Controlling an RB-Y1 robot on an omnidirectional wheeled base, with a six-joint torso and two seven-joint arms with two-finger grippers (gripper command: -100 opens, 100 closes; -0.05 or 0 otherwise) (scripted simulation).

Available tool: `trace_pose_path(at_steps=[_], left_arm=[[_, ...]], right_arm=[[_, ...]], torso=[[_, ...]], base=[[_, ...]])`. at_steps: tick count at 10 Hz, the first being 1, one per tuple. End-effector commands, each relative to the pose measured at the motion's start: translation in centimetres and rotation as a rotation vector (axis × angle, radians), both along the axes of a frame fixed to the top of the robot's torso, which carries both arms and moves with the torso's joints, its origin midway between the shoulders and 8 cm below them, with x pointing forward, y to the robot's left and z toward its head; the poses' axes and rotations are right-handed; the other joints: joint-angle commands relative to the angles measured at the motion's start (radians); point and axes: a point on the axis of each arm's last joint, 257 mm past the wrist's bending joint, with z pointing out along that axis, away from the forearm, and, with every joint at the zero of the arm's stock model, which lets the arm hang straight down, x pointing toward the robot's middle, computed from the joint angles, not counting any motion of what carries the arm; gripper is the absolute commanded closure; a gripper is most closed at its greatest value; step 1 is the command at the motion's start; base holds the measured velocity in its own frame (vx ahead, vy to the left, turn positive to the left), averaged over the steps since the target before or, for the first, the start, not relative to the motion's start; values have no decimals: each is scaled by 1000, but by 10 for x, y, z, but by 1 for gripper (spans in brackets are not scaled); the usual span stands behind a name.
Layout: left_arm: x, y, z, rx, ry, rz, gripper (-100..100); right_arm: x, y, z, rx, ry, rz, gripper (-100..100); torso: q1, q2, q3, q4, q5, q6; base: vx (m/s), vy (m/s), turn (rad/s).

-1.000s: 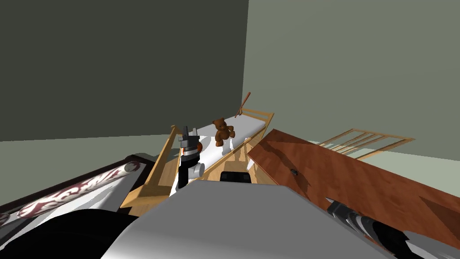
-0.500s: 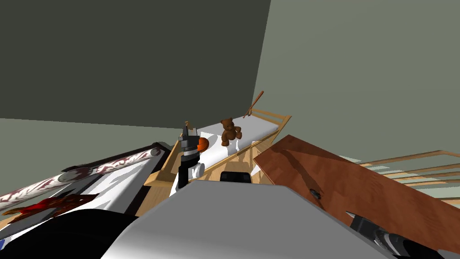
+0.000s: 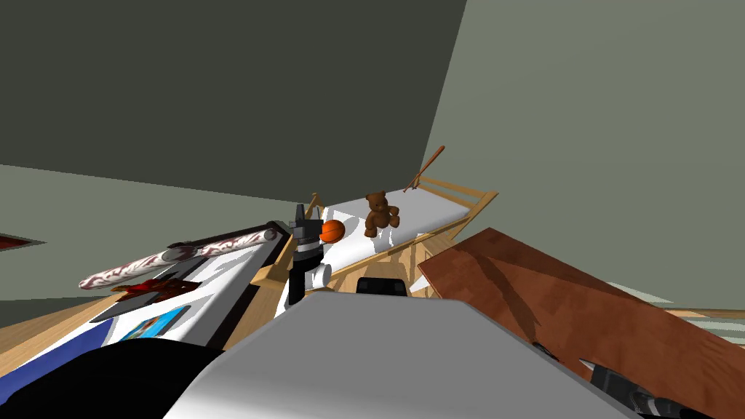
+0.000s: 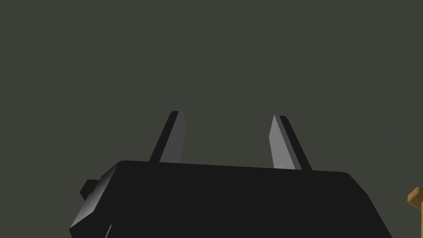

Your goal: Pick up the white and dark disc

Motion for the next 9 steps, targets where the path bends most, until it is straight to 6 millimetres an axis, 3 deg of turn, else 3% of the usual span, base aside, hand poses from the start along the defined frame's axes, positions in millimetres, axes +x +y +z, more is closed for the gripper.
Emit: trace_pose_path(at_steps=[1, 2, 3, 4, 6, 8, 9], left_arm=[[0, 0, 0, 0, 0, 0, 0], [0, 0, 0, 0, 0, 0, 0], [0, 0, 0, 0, 0, 0, 0], [0, 0, 0, 0, 0, 0, 0], [0, 0, 0, 0, 0, 0, 0], [0, 0, 0, 0, 0, 0, 0], [0, 0, 0, 0, 0, 0, 0]], right_arm=[[-18, 8, -9, 12, 38, 7, -100], [-11, 3, -5, 5, 22, 2, -100], [-12, 4, -5, 7, 24, 4, 0], [-14, 12, -16, 8, 23, -4, -100], [-17, 23, -30, 11, 21, -13, -100], [-16, 22, -28, 9, 20, -16, -100], [-16, 22, -28, 9, 20, -14, 100]], torso=[[0, 0, 0, 0, 0, 0], [0, -1, 0, 0, 0, 1], [0, 2, 1, 0, 0, 2], [1, 4, 2, 1, 0, 2], [-2, 6, 3, 1, -1, 2], [-3, 6, 3, 1, -1, 2], [0, 6, 3, 1, 0, 2]], base=[[85, -21, 281], [40, -13, 45], [8, -3, -6], [-10, -40, 44], [-4, -72, 67], [-6, -37, 12], [0, 0, 0]])
